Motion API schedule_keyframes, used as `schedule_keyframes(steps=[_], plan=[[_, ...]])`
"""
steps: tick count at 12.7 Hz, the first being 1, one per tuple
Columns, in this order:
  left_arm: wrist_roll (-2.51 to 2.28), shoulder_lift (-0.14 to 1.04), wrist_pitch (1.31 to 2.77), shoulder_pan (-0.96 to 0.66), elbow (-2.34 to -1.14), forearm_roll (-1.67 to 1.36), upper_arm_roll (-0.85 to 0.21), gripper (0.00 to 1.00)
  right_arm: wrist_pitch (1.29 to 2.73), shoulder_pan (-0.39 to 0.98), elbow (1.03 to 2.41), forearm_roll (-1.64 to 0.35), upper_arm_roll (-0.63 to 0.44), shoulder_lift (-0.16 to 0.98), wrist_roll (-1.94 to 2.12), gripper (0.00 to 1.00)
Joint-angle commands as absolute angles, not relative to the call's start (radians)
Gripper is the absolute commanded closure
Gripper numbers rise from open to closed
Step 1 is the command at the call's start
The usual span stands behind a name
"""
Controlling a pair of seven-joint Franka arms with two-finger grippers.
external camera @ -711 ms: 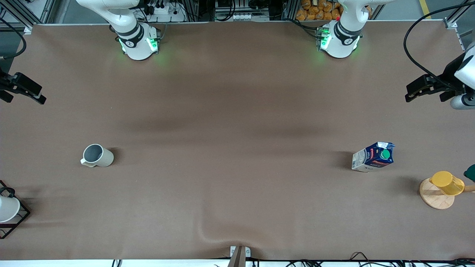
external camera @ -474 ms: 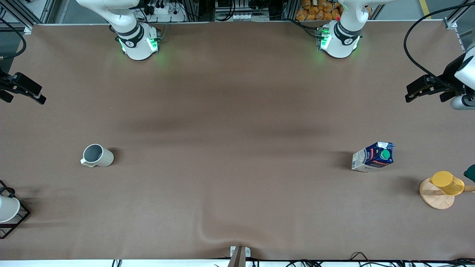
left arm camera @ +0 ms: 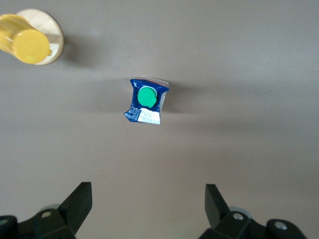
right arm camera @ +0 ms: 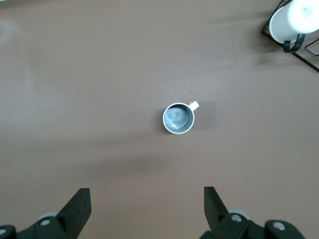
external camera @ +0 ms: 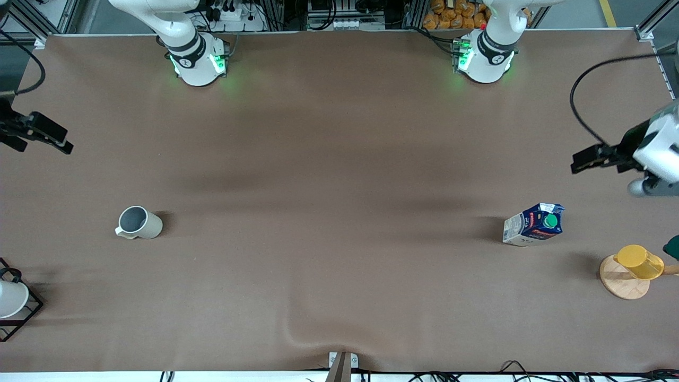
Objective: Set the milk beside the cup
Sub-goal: 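Reach the right gripper to the white mug while the left gripper reaches the milk, then grasp the white mug with the right gripper while the left gripper grasps the milk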
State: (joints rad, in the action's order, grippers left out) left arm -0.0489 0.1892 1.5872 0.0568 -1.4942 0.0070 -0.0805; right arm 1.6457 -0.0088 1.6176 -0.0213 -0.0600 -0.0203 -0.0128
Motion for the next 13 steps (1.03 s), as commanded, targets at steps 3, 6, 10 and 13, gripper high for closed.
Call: schedule_keyframes(steps=[3, 6, 10, 13], plan=[[0.014, 0.291, 1.707, 0.071, -1.517, 0.037, -0.083, 0.00, 1.638, -0.025, 1.586, -0.037, -0.055, 0.164, 0.000, 0.00], [0.015, 0.331, 1.799, 0.068, -1.569, 0.037, -0.089, 0.00, 1.635, -0.018, 1.604, -0.032, -0.055, 0.222, 0.006, 0.00], [0.020, 0.380, 1.908, 0.069, -1.628, 0.038, -0.090, 0.00, 1.755, -0.032, 1.726, -0.020, -0.057, 0.242, 0.009, 0.00], [0.020, 0.405, 1.911, 0.066, -1.629, 0.040, -0.089, 0.00, 1.822, -0.106, 1.726, -0.002, -0.055, 0.316, 0.118, 0.00]])
